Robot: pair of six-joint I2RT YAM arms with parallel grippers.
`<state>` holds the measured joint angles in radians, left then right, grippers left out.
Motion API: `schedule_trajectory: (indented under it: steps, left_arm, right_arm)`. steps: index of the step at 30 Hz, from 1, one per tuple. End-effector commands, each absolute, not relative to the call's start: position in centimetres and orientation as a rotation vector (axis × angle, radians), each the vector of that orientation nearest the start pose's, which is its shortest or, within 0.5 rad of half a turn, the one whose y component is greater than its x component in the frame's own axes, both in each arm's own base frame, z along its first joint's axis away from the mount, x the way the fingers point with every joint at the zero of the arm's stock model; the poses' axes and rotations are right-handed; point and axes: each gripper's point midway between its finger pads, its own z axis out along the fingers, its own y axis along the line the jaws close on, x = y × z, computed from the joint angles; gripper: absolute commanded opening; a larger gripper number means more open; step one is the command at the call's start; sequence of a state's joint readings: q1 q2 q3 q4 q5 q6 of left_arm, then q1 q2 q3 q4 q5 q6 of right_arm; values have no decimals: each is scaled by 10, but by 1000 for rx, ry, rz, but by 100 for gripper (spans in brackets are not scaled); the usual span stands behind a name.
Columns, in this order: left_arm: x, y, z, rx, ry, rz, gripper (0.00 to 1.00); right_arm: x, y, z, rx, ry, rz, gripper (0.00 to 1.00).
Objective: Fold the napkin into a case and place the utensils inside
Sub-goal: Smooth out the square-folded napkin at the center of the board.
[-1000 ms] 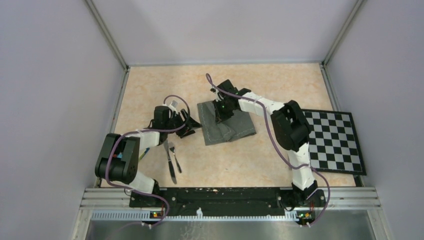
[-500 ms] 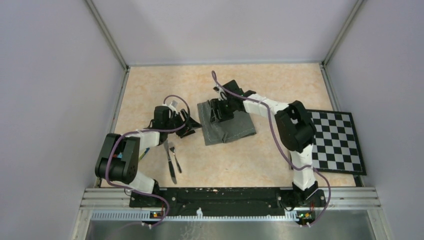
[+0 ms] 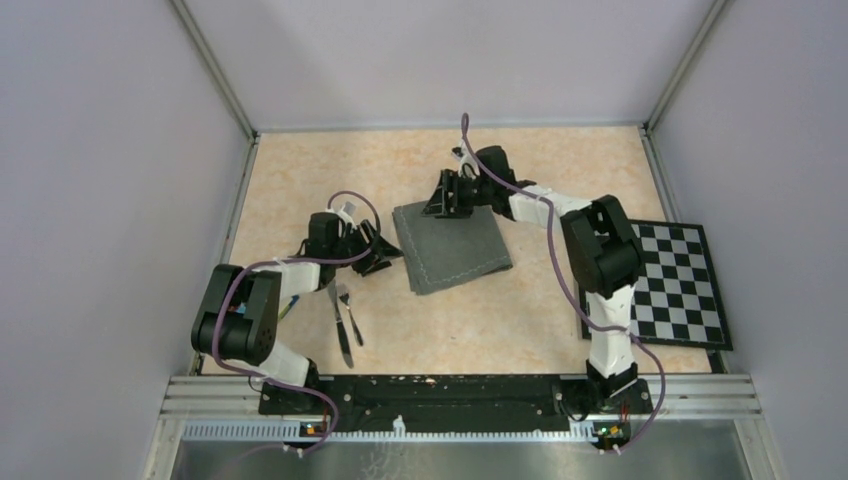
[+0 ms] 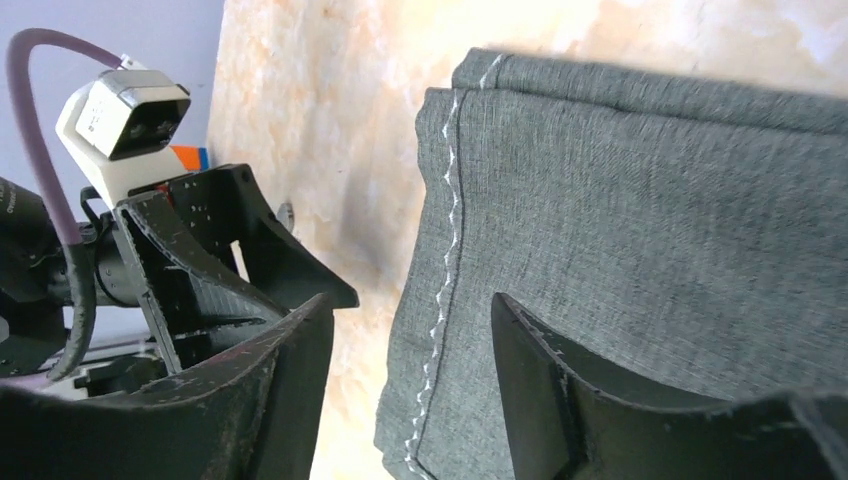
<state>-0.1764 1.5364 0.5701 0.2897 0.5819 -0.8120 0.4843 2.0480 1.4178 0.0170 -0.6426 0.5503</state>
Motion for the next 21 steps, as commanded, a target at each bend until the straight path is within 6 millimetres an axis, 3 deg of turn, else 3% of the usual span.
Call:
schedule_trajectory:
  steps: [1,5,8,11,15,18,21]
  left_arm:
    - [334,-174,73,-379,2293,-1126,57]
    - [376,-168,89,-276,2234,-1005,41]
    - [404,-164,91,-212,2213,-866,45]
    - [423,-167,83,-196,2234,-845,49]
    - [438,-164,73,-207,2258,-783,49]
    - [442,-164,72,-191,2258,-766,55]
    - [443,-167,66,-186,2270,-781,54]
  right_arm:
    - [398,369,112,-322,2247,1384,56]
    - [391,356,115,-309,2279,1308,52]
    - [382,342,122,-315,2277,1260,52]
    - [373,328,129,-324,2267,1239,52]
    - [367,312,134,-322,2257,1223,52]
    - [365,299,134,-312,2256,1227,52]
    - [366,290,131,-294,2259,1229,52]
